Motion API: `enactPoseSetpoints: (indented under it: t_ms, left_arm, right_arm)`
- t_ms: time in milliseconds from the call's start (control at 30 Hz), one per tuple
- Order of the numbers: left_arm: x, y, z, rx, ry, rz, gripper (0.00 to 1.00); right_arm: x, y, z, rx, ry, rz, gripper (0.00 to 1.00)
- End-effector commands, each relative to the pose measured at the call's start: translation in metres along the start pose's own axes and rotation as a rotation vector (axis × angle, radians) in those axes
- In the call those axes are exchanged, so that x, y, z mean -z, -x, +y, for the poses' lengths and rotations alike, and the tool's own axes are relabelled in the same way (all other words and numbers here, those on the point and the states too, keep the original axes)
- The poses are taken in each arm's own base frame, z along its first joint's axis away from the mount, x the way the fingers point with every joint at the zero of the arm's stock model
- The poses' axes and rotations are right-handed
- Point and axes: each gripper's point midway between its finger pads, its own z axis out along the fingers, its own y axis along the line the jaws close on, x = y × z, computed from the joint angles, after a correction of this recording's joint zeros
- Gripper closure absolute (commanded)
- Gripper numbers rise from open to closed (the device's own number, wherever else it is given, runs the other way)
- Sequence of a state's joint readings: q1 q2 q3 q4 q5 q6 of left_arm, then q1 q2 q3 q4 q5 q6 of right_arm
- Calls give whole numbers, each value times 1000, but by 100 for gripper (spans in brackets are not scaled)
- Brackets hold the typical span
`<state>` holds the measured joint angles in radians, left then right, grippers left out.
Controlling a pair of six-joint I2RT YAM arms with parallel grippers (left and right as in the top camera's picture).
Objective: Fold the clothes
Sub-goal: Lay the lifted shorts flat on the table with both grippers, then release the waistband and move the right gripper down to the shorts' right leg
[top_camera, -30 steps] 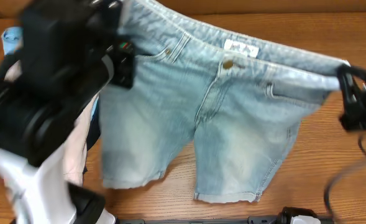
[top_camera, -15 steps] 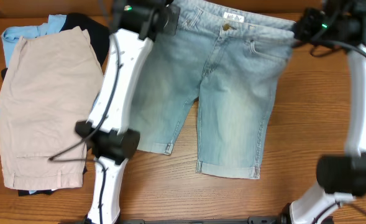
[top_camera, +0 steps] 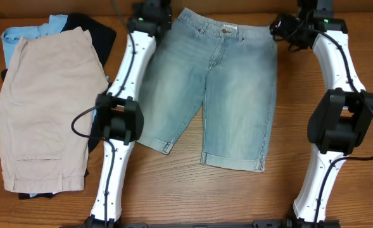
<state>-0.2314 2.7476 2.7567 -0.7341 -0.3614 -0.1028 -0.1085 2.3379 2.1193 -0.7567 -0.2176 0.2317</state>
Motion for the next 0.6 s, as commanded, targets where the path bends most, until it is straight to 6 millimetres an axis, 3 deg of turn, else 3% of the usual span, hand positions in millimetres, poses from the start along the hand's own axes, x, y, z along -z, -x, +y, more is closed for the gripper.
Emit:
enactPoseSetpoints:
  t_ms: [0, 133, 333, 467, 567]
  left_arm:
    - [-6, -3, 34, 134, 70, 19, 0]
    - [0, -21, 35, 175, -9, 130, 0]
    - [35, -40, 17, 167, -166, 292, 0]
    - [78, -63, 21, 229, -215, 474, 0]
    - [111, -84, 28, 211, -250, 613, 0]
  right_arm:
    - [18, 22, 4, -39, 4, -68, 0]
    - [30, 14, 17, -85, 55, -13, 0]
    - [66, -28, 20, -180, 28, 171, 0]
    - [97, -58, 19, -139, -22, 284, 0]
    - [106, -76, 20, -91, -75, 344, 0]
